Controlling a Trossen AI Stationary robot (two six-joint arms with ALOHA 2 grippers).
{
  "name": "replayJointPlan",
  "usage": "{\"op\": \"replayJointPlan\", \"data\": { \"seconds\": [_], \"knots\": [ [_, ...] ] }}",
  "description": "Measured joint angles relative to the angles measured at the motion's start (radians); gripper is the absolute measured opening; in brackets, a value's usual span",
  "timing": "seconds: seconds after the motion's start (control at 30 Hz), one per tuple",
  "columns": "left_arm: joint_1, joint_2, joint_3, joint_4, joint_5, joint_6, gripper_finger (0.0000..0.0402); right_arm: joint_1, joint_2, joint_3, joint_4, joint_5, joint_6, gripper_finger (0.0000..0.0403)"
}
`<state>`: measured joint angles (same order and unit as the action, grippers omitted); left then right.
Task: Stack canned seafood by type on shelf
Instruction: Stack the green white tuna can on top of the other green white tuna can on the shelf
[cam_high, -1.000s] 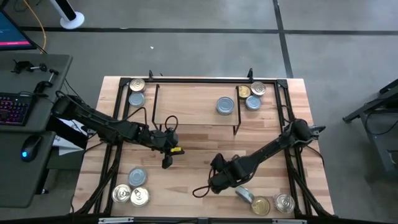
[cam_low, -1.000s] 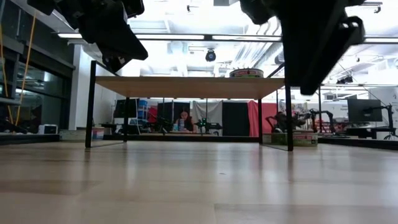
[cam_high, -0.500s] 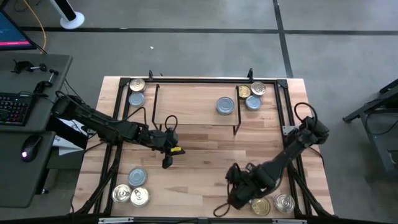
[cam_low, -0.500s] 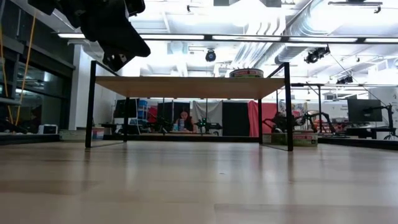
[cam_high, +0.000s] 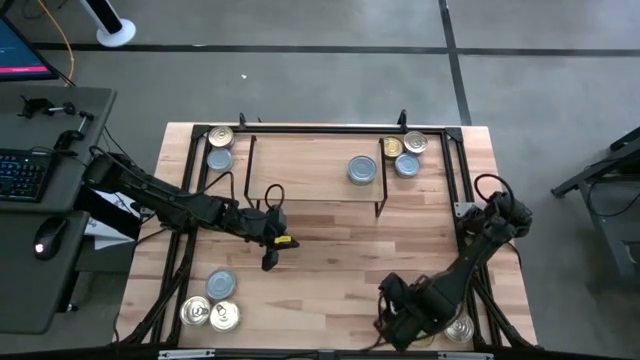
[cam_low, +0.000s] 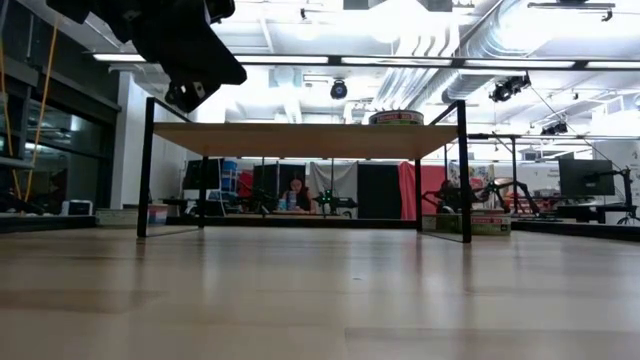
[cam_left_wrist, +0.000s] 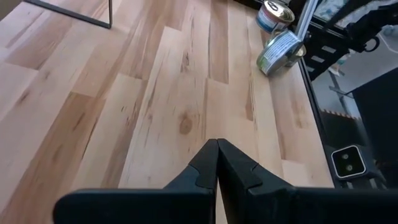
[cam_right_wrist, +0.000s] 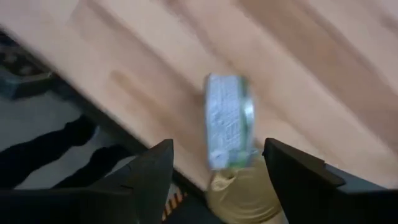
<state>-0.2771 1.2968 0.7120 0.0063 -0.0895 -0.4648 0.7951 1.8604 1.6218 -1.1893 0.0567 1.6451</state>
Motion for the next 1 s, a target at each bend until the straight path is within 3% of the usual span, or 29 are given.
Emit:
{"op": "replayJointPlan", "data": {
  "seconds": [0.27, 1.0],
  "knots": [
    [0.000, 0.000, 0.000, 0.000, 0.000, -0.006, 0.0000, 0.009, 0.064, 0.000, -0.038, -0.047, 0.020, 0.0243],
    [0.001, 0.000, 0.000, -0.001, 0.000, -0.005, 0.0000, 0.001, 0.166, 0.000, -0.031, -0.041, 0.020, 0.0243]
  ]
}}
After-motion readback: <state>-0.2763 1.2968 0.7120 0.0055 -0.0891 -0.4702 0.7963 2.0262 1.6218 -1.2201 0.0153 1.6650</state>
